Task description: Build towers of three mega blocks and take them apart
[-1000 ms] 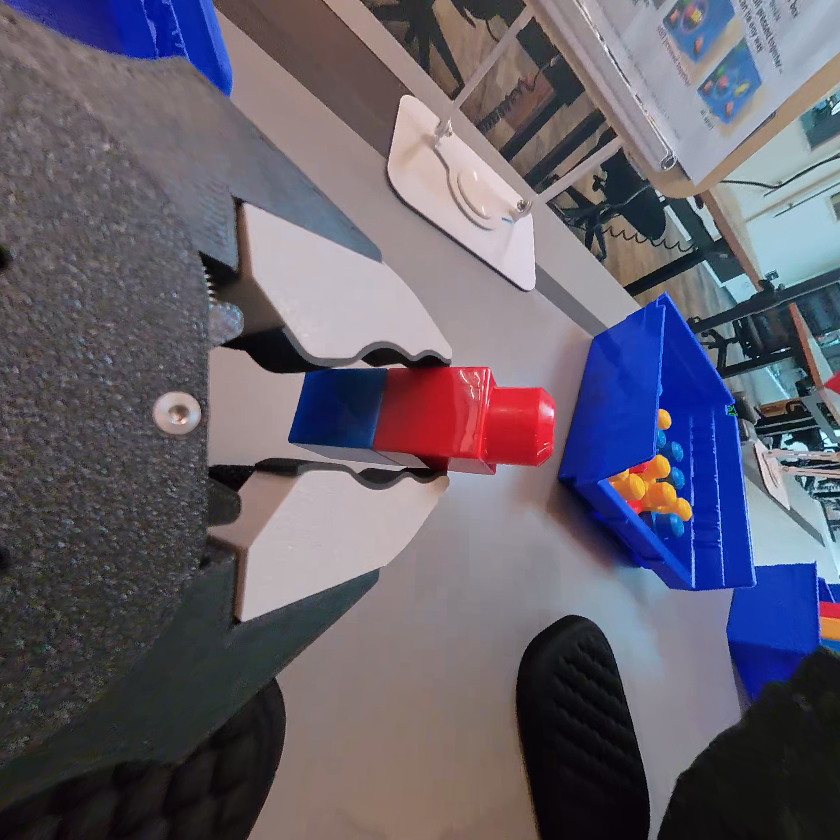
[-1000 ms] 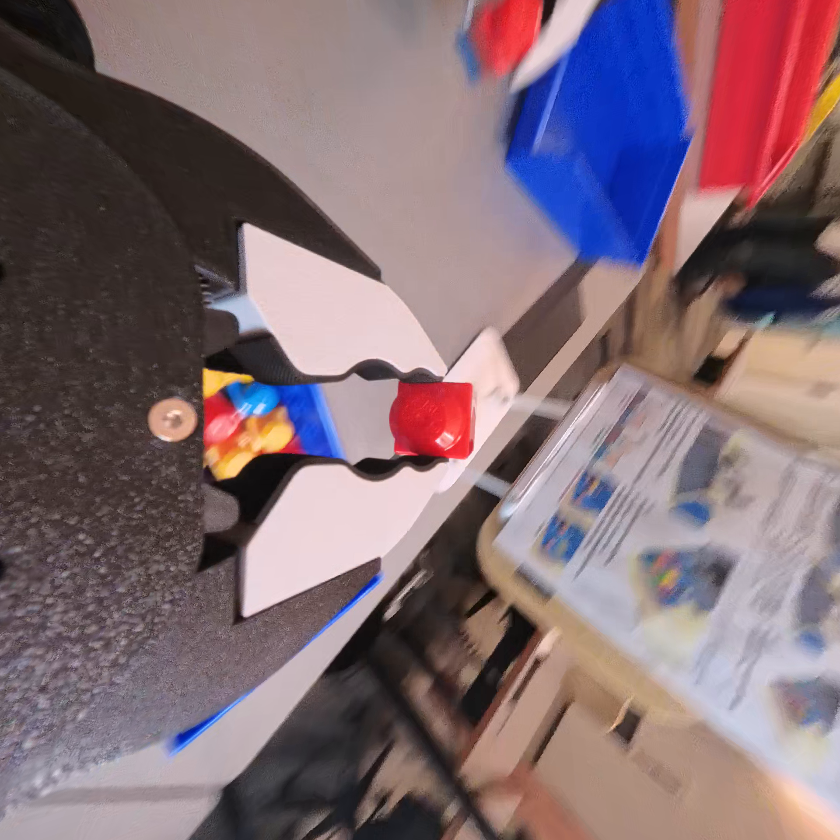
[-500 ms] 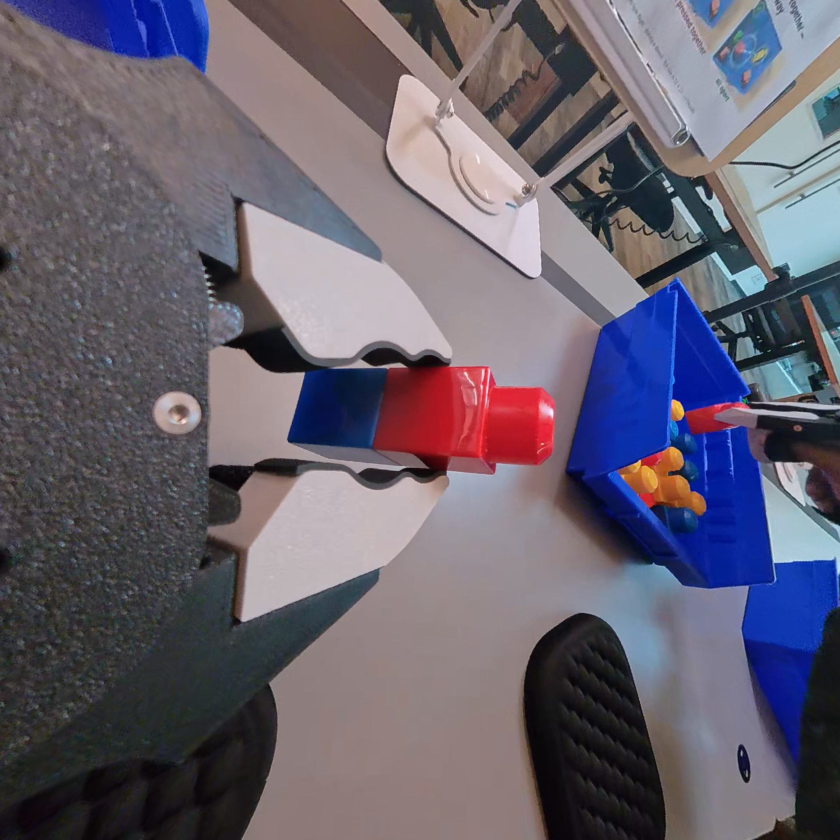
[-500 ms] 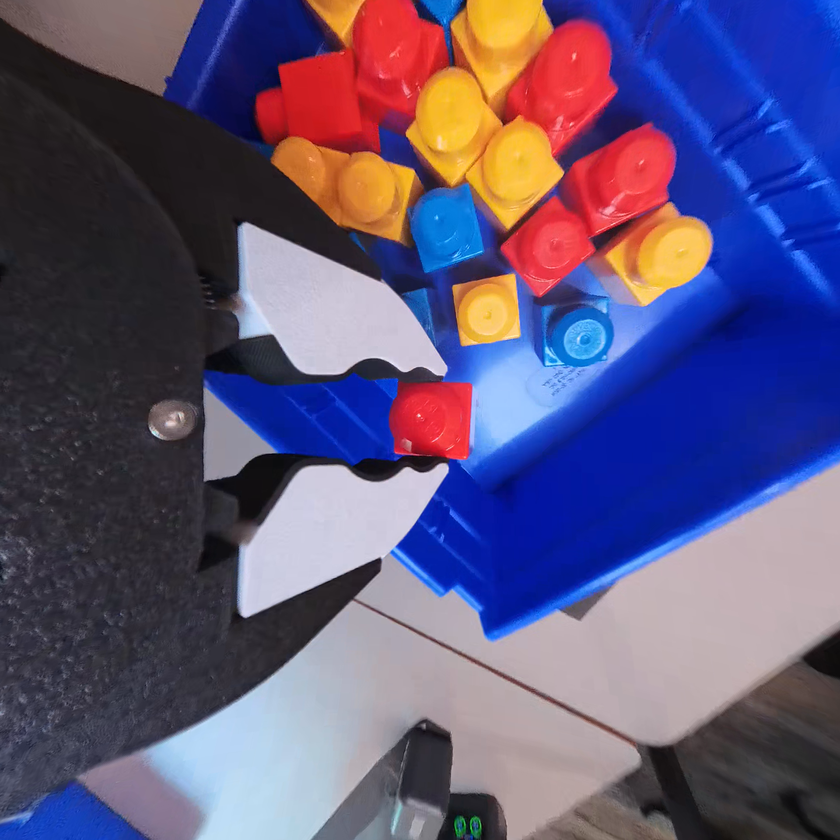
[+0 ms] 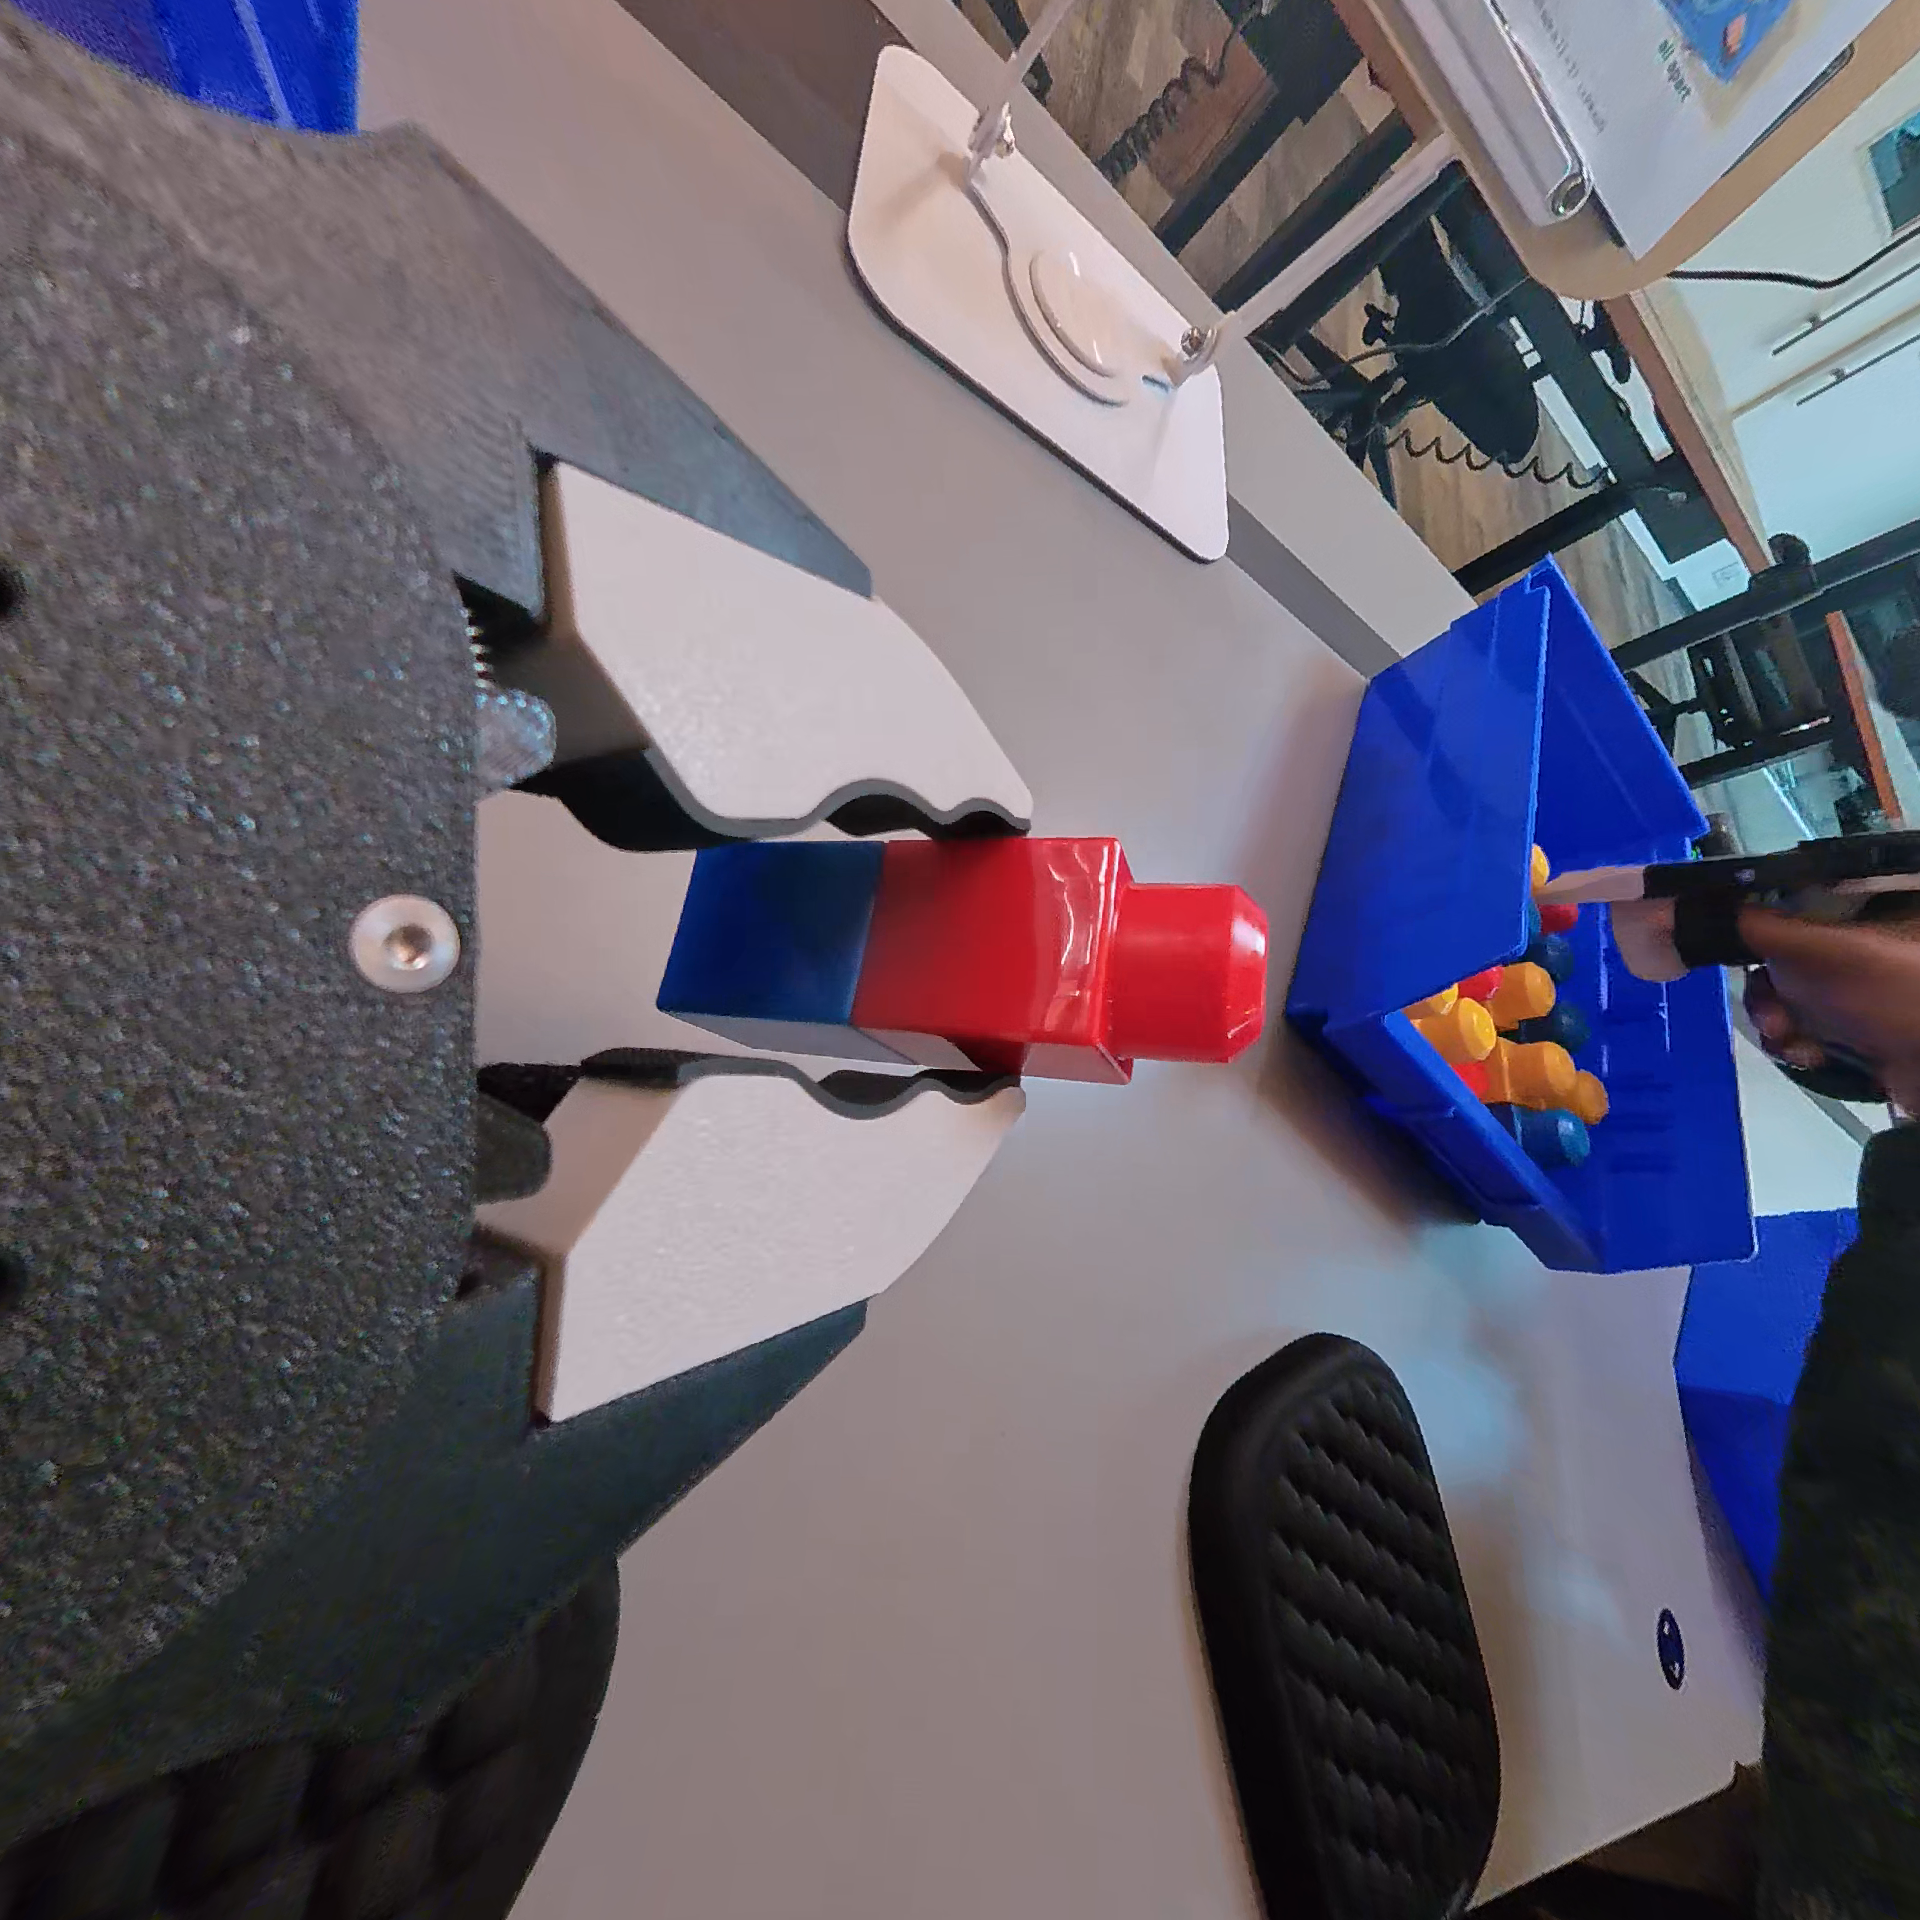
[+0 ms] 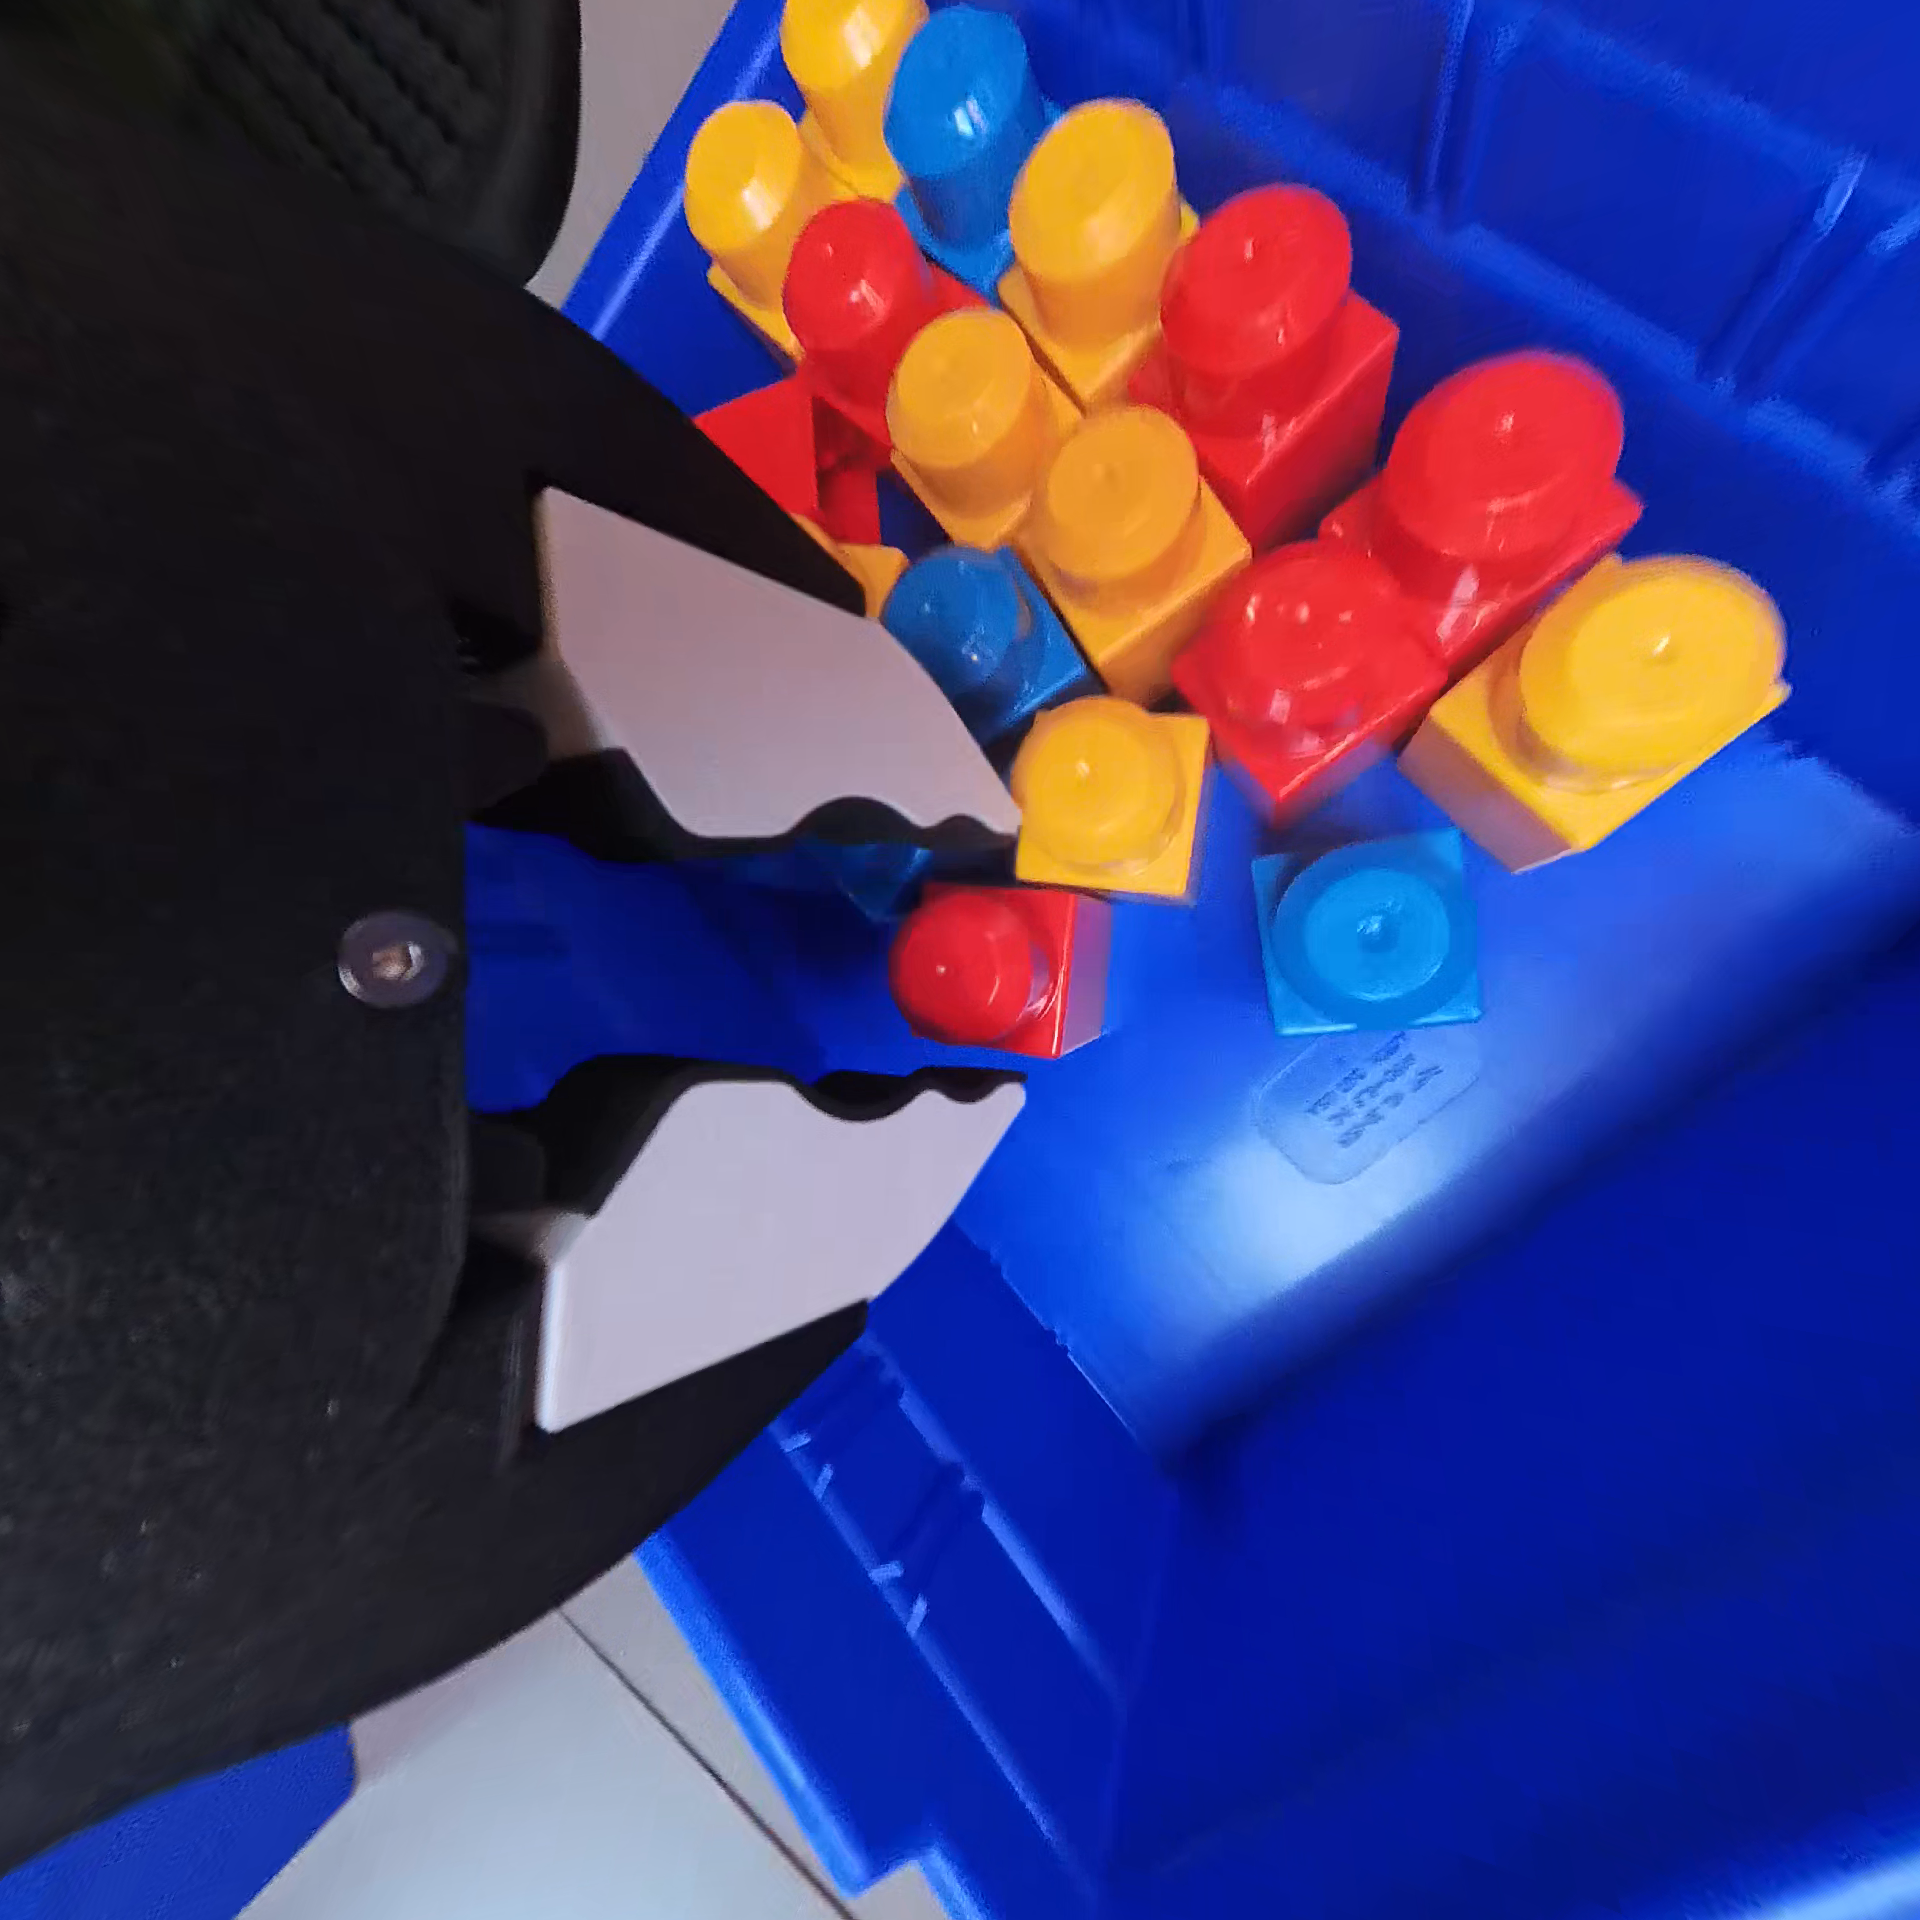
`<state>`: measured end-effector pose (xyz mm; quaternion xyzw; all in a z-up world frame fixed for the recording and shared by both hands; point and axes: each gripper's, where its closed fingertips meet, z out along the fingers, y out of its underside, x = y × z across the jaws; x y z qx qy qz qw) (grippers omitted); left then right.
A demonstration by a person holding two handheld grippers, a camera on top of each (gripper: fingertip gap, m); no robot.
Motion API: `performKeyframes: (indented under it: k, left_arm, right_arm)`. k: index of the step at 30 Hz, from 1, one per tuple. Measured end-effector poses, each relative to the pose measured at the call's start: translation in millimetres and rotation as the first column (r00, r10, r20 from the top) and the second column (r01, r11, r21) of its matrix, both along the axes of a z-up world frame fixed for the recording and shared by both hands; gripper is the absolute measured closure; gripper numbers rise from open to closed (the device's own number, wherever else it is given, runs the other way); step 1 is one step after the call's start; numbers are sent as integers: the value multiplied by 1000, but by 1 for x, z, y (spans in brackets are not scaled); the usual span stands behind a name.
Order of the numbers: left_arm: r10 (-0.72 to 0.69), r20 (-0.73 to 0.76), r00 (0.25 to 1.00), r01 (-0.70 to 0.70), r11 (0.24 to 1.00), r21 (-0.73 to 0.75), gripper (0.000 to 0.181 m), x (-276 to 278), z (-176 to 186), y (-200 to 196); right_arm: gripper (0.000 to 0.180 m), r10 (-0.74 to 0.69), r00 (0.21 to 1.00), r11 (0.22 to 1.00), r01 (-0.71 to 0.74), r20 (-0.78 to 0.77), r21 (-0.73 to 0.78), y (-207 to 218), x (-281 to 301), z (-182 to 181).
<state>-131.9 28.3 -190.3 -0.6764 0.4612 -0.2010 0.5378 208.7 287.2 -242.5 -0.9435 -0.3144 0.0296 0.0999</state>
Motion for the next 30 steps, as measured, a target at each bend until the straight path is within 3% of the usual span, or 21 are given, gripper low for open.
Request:
performKeyframes:
  k: [3,6,8,11,13,16,18,20,24,26,30]
  left_arm:
    - [-2,1,1000,2,1000,3,139,2,0,0]
    - [-5,12,1000,5,1000,0,139,4,1,-1]
    - [-11,20,1000,11,1000,-1,139,6,1,-1]
    - [-21,20,1000,21,1000,2,139,9,1,-4]
    - [-31,18,999,31,999,9,139,12,2,-6]
    - [-47,10,999,47,999,14,138,17,2,-10]
    - [-58,5,998,58,998,17,139,19,1,-13]
    - [-57,-18,998,57,998,23,139,19,-2,-13]
    - [-87,19,996,86,995,53,139,21,5,-16]
    - [-77,-9,997,78,996,40,128,17,0,-13]
    - [-114,-22,993,114,993,0,140,18,-4,-18]
  right_arm:
    - [125,64,997,983,-56,-37,172,5,-17,29]
    - [117,283,952,891,-214,-120,400,-15,-78,76]
    - [117,500,845,785,-351,-188,511,-60,-139,103]
    - [124,753,595,624,-510,-281,592,-159,-226,122]
    - [125,837,463,537,-596,-291,597,-218,-268,115]
    - [129,903,352,429,-685,-247,589,-272,-309,91]
    - [133,910,334,415,-704,-246,577,-285,-323,80]
    - [149,915,331,402,-706,-230,583,-284,-328,77]
    - [150,916,317,401,-716,-246,571,-284,-323,83]
    - [150,914,314,406,-708,-256,579,-284,-319,90]
    - [150,910,305,414,-706,-281,575,-285,-310,99]
